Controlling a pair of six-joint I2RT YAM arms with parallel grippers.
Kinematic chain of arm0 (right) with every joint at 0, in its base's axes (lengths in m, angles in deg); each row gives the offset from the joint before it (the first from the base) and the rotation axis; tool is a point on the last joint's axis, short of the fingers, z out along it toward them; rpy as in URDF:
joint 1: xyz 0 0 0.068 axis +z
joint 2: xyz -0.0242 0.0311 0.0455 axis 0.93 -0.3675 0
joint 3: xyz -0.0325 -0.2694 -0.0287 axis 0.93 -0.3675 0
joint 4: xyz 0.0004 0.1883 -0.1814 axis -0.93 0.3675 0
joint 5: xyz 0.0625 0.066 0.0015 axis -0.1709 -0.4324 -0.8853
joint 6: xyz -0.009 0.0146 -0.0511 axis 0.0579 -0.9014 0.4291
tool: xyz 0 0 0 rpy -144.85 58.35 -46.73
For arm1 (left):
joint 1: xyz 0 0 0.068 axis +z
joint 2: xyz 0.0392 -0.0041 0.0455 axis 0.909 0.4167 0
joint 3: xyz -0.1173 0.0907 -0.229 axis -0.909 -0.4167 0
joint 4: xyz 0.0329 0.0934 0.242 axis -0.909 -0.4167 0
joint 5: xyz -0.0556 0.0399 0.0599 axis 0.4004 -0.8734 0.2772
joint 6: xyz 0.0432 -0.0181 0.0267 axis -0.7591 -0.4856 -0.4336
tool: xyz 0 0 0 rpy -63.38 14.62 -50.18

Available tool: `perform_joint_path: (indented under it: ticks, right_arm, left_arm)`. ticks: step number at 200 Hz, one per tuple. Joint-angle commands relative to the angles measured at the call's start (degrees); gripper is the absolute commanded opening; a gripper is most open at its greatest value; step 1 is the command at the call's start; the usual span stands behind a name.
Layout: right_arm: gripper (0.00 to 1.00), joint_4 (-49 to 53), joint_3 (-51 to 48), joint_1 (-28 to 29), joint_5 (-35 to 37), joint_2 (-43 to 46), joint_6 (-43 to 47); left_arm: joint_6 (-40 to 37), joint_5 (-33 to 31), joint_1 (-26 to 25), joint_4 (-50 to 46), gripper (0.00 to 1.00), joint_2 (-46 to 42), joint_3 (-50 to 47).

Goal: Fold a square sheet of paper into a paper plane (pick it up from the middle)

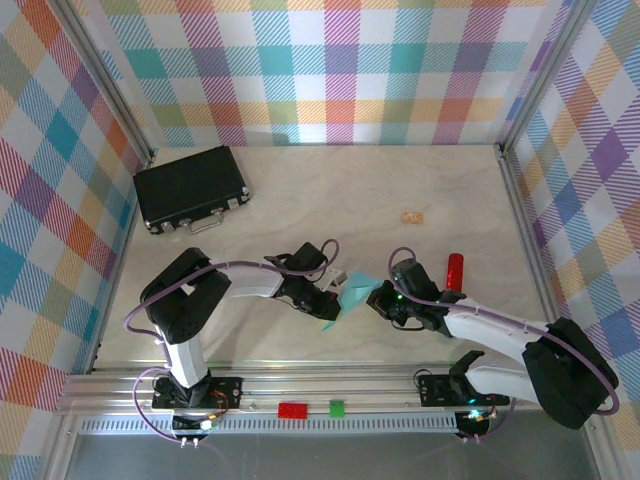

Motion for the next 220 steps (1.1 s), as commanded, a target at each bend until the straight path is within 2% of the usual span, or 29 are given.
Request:
perform_joint_path:
  ticks: [1, 14, 47, 85, 125, 176, 220]
  right_arm:
    - [0.09, 0.49, 3.12, -0.36, -1.64, -1.01, 2.92]
    - [0.1, -0.03, 3.8, -0.31, -2.16, -1.62, 3.65]
    - [0.1, -2.98, 5.36, -0.31, -4.21, -4.35, 4.17]
    - [0.1, -6.34, 7.51, -0.29, -7.3, -8.47, 5.49]
    - [0.07, -9.86, 9.34, 0.47, -9.06, -12.64, 5.81]
    - [0.06, -15.62, 11.87, 1.12, -10.07, -18.47, 5.32]
    - [0.04, -15.8, 13.16, 1.08, -8.88, -22.19, 5.18]
  left_arm:
    - [6.97, -3.66, 2.51, 1.49, 0.0, 1.06, -5.13]
    - [8.07, -4.07, 2.82, 2.88, 0.0, 0.17, -6.13]
    - [11.01, -11.31, 2.82, 2.96, 0.0, -3.13, -8.58]
    - [17.14, -13.48, 2.81, 9.78, 0.0, -6.03, -13.0]
    - [19.33, -9.84, 2.81, 13.61, 0.0, -3.41, -13.15]
    - [19.35, -9.41, 2.97, 13.0, 0.0, -3.34, -13.98]
    - [21.68, -8.64, 3.16, 16.7, 0.0, -3.44, -16.39]
